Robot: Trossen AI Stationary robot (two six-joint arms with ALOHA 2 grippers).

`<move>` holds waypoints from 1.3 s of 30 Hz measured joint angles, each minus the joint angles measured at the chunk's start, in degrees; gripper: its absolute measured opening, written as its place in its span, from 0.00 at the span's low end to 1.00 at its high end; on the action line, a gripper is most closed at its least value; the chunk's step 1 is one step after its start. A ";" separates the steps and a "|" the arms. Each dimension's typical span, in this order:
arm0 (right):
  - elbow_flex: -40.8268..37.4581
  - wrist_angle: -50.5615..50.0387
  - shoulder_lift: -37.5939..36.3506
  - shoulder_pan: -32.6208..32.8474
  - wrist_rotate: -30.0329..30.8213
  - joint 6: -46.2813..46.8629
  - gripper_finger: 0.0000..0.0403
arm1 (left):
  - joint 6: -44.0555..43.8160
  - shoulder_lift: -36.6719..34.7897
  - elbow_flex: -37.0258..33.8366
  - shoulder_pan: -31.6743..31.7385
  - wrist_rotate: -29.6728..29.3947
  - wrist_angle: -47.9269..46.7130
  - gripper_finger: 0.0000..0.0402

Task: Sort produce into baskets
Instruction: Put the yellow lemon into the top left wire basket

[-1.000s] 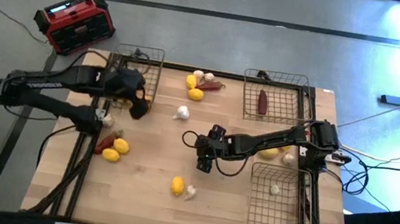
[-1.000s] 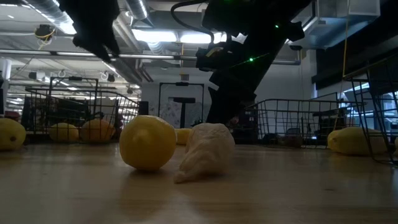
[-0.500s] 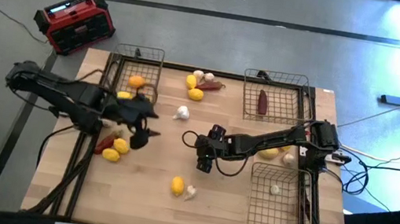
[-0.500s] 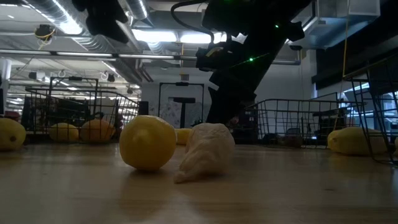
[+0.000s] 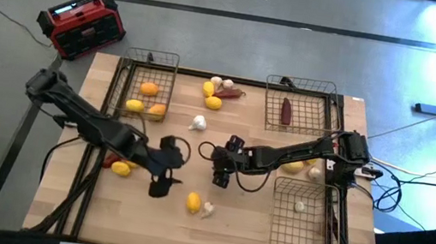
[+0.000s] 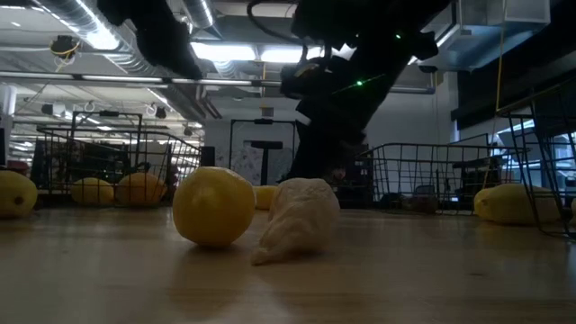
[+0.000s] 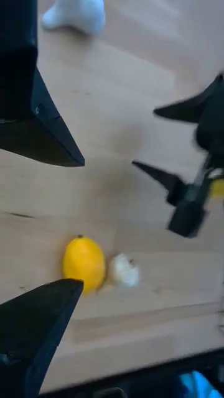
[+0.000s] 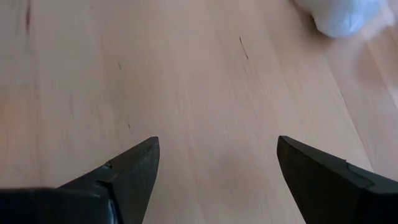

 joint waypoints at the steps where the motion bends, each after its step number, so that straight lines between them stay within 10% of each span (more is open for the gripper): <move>1: 0.00 0.67 0.00 0.00 0.00 0.02 0.79 | 0.00 1.13 0.00 -0.08 0.02 0.15 0.76; 39: 0.00 2.33 -0.07 0.00 -4.88 -0.35 0.79 | 22.55 23.40 0.04 2.70 22.95 24.87 0.76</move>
